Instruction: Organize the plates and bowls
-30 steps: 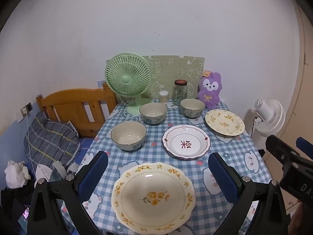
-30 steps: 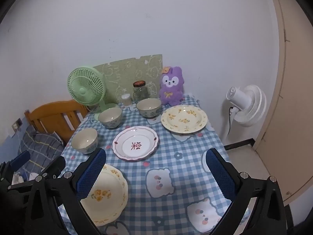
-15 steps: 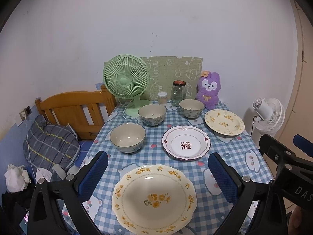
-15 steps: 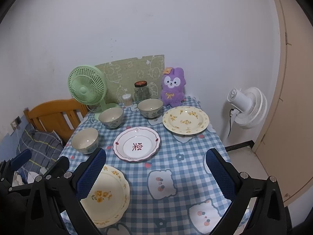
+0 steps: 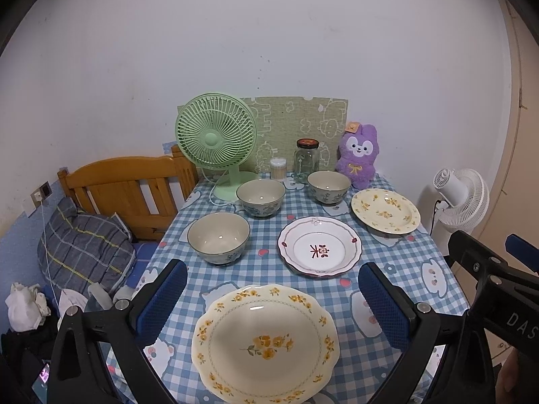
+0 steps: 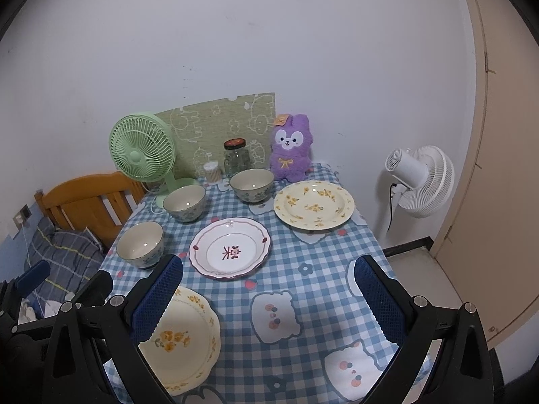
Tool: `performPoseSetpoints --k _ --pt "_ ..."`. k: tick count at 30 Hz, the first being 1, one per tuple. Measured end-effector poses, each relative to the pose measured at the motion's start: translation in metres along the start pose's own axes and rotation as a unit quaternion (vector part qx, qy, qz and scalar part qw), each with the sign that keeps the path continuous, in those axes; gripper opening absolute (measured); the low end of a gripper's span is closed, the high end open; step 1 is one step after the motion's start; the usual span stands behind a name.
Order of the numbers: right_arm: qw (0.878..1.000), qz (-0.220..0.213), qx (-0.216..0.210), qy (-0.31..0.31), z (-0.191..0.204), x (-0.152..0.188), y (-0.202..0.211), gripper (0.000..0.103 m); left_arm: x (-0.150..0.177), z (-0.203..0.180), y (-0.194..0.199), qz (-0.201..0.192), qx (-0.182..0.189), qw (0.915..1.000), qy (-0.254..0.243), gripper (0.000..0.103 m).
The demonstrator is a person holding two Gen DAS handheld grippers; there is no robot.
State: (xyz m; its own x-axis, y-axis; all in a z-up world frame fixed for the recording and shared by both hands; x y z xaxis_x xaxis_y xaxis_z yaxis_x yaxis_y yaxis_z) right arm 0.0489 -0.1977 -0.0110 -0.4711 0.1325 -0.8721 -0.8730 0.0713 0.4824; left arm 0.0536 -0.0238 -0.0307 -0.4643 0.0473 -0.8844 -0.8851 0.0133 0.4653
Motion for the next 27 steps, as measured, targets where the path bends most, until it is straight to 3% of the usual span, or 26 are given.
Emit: performPoseSetpoints --k 27 --pt "1.0 -0.002 -0.003 0.005 0.0035 -0.0028 -0.0013 0.103 -0.0002 0.0015 -0.0048 0.002 0.001 1.0 0.005 0.1"
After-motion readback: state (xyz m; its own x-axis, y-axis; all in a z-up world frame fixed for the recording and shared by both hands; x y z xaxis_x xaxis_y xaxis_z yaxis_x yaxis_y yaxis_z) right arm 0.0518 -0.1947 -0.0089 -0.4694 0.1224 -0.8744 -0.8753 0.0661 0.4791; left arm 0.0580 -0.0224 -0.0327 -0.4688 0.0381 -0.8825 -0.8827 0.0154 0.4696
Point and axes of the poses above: each gripper's, at about its wrist camera, not at the fingertips, and y roughly against the way its jaws point, z to its left, x to its underside, the point moved 6 cm from there along -y, roughly the way its jaws point, and after that the axes turned 6 degrees about -z, right-handed, at the moved point
